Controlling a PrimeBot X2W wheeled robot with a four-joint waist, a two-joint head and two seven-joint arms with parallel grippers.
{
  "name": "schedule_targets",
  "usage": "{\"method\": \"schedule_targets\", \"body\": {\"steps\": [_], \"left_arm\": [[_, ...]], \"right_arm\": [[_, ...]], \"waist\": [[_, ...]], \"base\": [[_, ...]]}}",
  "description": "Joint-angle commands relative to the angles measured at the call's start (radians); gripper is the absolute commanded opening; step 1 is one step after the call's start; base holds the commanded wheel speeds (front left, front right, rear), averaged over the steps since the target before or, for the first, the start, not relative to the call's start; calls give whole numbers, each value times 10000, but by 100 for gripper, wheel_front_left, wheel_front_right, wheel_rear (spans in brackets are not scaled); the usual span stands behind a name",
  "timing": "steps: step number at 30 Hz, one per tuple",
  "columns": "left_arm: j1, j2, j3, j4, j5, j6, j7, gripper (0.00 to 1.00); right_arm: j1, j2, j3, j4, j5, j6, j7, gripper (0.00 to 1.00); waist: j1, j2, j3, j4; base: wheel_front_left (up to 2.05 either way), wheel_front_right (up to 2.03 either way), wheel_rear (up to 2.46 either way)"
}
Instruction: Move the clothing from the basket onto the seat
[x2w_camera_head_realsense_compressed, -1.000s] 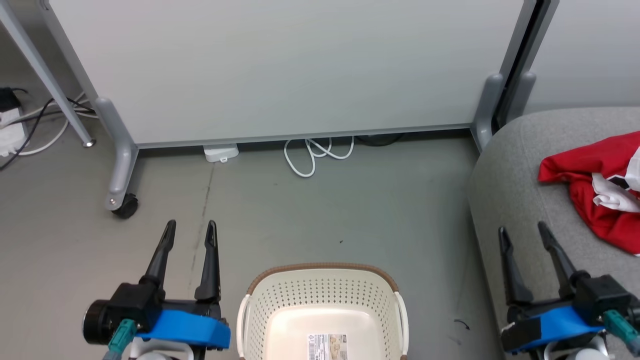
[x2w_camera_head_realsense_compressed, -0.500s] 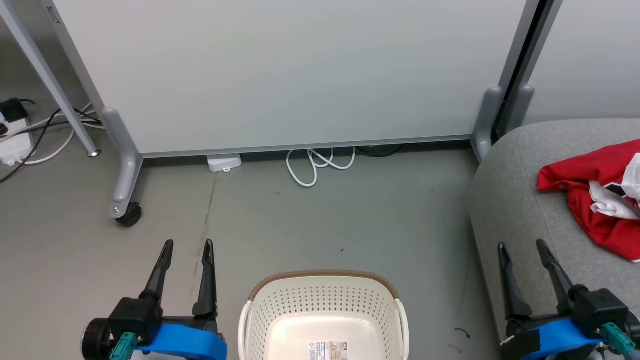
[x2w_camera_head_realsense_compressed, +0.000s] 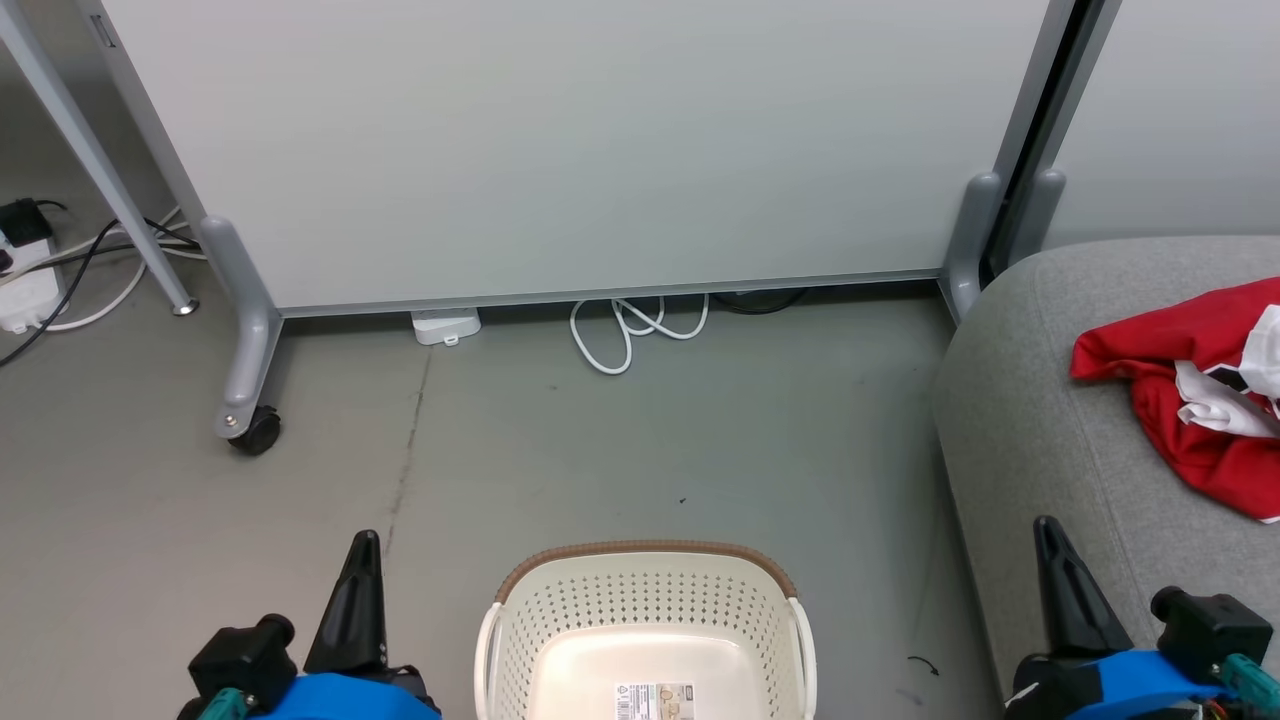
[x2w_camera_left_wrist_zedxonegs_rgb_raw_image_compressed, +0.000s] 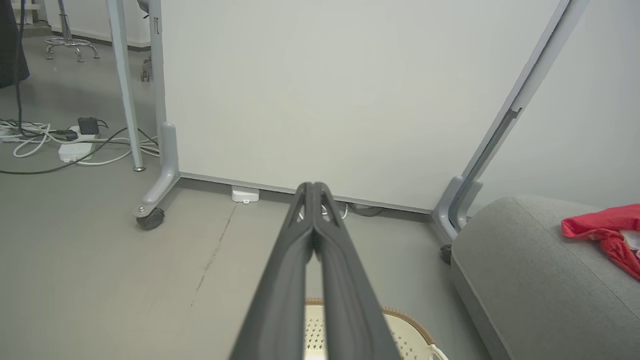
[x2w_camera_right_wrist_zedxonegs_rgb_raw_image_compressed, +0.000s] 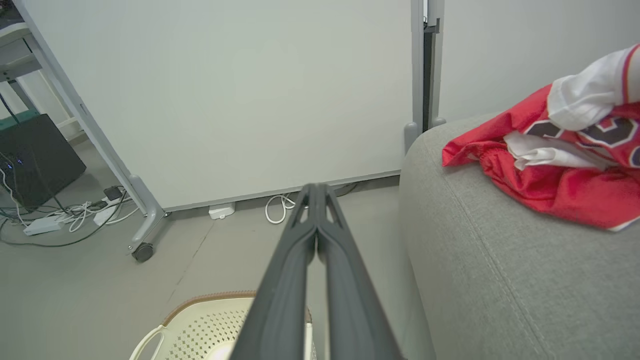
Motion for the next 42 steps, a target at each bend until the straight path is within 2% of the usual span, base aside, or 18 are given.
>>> {"method": "schedule_targets", "body": {"steps": [1, 20, 42], "left_arm": [[-297, 5, 122, -176, -462, -26, 91, 0], [-563, 4, 538, -254, -3680, -74, 903, 0], [-796, 3, 939, -315, -6655, -124, 1661, 0]], "right_arm": [[-221, -28, -36, -166, 511, 0, 93, 0], [-422, -31, -76, -250, 3922, 1, 854, 0], [-644, -34, -162, -266, 7062, 2, 1609, 0]], "waist": [[0, -1, 1, -11], [0, -1, 4, -136], [0, -1, 6, -280]], "base": [[0, 0, 0], [0, 0, 0], [0, 0, 0]]}}
